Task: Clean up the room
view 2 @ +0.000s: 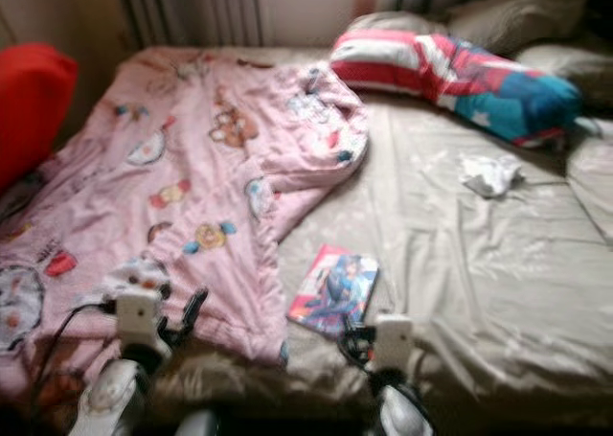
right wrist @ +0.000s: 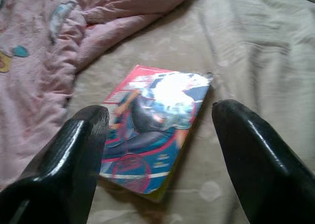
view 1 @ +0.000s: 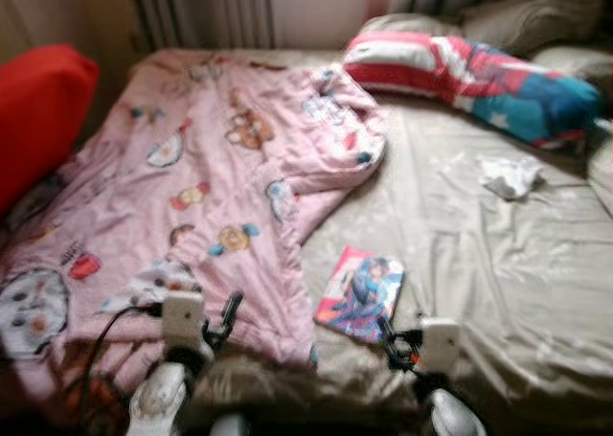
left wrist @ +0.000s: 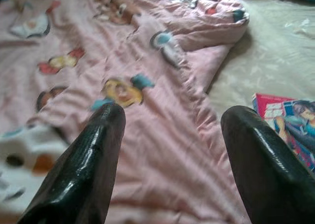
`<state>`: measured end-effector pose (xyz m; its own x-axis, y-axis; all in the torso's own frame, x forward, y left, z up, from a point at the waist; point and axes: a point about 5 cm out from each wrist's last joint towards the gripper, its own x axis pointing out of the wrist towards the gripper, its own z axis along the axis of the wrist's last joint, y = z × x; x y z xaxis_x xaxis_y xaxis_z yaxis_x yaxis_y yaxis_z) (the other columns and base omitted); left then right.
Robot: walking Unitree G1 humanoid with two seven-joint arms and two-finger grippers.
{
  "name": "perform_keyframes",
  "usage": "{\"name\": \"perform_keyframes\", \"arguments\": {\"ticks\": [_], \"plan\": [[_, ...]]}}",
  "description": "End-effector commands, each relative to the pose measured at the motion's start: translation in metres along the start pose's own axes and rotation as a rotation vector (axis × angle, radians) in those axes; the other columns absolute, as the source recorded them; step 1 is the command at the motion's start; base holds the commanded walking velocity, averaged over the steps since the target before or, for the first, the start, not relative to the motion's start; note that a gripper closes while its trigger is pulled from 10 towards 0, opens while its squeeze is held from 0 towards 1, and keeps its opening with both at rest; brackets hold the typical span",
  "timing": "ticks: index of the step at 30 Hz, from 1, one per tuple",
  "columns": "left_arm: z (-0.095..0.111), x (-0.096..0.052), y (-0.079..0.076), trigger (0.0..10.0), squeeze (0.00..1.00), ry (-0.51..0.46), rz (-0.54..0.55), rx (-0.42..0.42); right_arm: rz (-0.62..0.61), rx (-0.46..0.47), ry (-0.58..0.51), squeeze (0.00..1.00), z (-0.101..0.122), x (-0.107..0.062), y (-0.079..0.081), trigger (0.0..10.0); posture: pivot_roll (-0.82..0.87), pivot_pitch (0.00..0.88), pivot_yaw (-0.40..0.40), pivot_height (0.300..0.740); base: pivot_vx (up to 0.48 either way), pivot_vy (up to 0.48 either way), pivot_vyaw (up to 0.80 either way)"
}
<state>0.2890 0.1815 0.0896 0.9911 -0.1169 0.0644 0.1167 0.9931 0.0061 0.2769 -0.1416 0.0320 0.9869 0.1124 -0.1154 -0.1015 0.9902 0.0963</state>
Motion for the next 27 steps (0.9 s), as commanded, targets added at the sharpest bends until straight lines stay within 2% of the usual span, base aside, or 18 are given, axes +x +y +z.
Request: {"name": "perform_keyframes", "arguments": {"ticks": [1,5,15,27], "plan": [[-0.008,-0.004,-0.002,10.0,0.0,0.034,-0.009,-0.001,0.005,-0.016,0.022,0.0,-0.006,-0.004,-0.002,10.0,-0.05,0.197,0.019,0.612,0.281,0.0,0.8],[-0.007,-0.004,-0.003,10.0,0.0,0.031,-0.011,0.0,0.001,-0.007,0.032,0.0,-0.009,-0.005,-0.002,10.0,-0.05,0.197,0.019,0.612,0.282,0.0,0.8],[-0.006,-0.002,-0.005,10.0,0.0,0.025,-0.024,0.002,0.062,0.039,0.073,0.0,-0.014,-0.003,0.004,10.0,-0.05,0.204,0.022,0.612,0.0,0.0,0.0],[-0.002,0.002,-0.005,10.0,0.0,0.013,-0.024,0.004,0.018,0.009,0.094,0.0,-0.009,0.014,0.005,10.0,-0.03,0.214,0.027,0.607,0.0,0.0,0.0]]}}
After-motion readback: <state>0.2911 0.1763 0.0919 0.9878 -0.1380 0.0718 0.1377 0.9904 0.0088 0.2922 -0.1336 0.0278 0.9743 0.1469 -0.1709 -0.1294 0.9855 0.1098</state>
